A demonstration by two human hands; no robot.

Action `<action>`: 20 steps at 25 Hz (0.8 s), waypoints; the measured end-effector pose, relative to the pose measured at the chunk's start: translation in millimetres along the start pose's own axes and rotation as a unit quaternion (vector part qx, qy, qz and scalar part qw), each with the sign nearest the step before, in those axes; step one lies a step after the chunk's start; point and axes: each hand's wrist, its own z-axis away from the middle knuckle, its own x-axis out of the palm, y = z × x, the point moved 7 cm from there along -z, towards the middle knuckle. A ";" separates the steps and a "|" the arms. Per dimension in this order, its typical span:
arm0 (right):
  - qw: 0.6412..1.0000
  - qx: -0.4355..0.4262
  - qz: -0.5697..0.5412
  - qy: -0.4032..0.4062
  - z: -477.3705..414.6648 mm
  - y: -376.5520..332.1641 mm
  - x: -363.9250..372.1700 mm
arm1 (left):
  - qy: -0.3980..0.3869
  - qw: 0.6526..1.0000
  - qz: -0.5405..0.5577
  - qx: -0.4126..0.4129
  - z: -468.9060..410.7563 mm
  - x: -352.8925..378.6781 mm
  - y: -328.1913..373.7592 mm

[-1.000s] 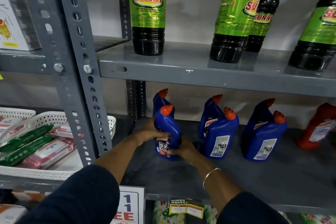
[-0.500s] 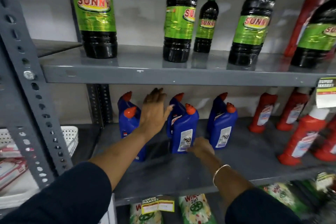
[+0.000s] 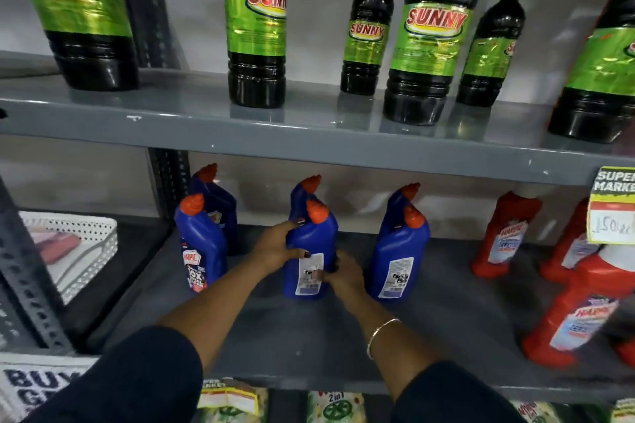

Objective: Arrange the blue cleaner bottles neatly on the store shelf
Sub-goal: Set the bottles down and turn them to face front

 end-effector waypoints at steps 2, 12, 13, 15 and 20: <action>0.999 -0.016 0.041 -0.010 -2.2 -10.1 -6.2 | 0.038 0.999 -0.014 -0.015 1.4 -7.7 1.5; 0.986 0.015 0.084 0.141 41.5 -54.5 34.4 | 0.234 0.959 -0.073 -0.140 18.3 -27.5 53.6; 0.984 0.029 0.046 0.171 42.4 -56.1 30.9 | 0.225 0.962 -0.081 -0.128 17.9 -26.9 57.3; 0.984 0.053 -0.042 0.164 41.6 -49.9 29.6 | 0.171 0.979 -0.047 -0.097 15.1 -28.3 57.2; 0.989 0.001 -0.138 0.045 32.1 -36.5 25.1 | -0.019 0.980 0.185 -0.068 11.1 -35.7 38.0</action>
